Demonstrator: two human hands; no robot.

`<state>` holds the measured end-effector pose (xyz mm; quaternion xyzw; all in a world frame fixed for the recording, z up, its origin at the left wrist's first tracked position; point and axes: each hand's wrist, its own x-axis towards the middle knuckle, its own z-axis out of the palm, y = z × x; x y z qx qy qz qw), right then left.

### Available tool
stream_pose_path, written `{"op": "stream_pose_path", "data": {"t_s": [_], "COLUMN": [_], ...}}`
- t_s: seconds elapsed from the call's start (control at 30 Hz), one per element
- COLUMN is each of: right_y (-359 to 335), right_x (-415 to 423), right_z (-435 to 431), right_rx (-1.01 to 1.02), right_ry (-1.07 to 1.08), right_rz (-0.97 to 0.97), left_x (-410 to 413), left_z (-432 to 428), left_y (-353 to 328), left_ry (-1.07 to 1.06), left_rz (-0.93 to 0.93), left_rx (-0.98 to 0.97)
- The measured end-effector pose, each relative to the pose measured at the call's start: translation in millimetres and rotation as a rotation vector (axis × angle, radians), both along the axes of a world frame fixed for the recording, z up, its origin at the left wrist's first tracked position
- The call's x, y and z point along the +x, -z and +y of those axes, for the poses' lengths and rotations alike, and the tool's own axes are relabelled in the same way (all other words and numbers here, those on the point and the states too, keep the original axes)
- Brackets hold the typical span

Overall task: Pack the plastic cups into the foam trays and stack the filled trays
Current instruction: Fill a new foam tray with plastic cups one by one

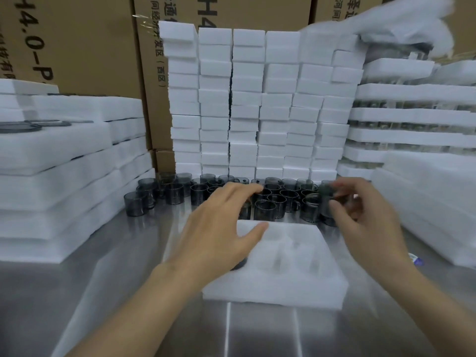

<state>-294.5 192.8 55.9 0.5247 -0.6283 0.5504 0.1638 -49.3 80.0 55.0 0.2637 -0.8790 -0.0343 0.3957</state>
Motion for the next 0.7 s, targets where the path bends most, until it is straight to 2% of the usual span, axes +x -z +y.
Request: {"op": "stream_pose_path", "data": {"t_s": [0.1, 0.17, 0.23, 0.33, 0.5, 0.7], "right_y": [-2.9, 0.7, 5.3, 7.3, 6.3, 11.4], "right_x": [45.8, 62.8, 71.5, 73.4, 65.1, 62.3], "right_z": [9.2, 11.4, 11.5, 12.8, 11.9, 8.5], "right_rx": [-0.091, -0.116, -0.140, -0.174, -0.184, -0.098], "right_ry": [-0.222, -0.307, -0.328, -0.336, -0.299, -0.246], "right_rz": [0.379, 0.533, 0.557, 0.524, 0.468, 0.521], "left_x": [-4.9, -7.7, -8.1, -5.4, -3.9, -5.8], "left_z": [7.7, 11.6, 13.5, 12.7, 14.8, 20.9], "left_y": [0.0, -2.0, -5.1, -9.3, -14.9, -19.5], "left_ry": [0.041, 0.093, 0.137, 0.128, 0.156, 0.179], "left_rz": [-0.045, 0.071, 0.224, 0.328, 0.469, 0.481], "left_rx": [-0.064, -0.082, -0.120, -0.148, 0.067, 0.148]}}
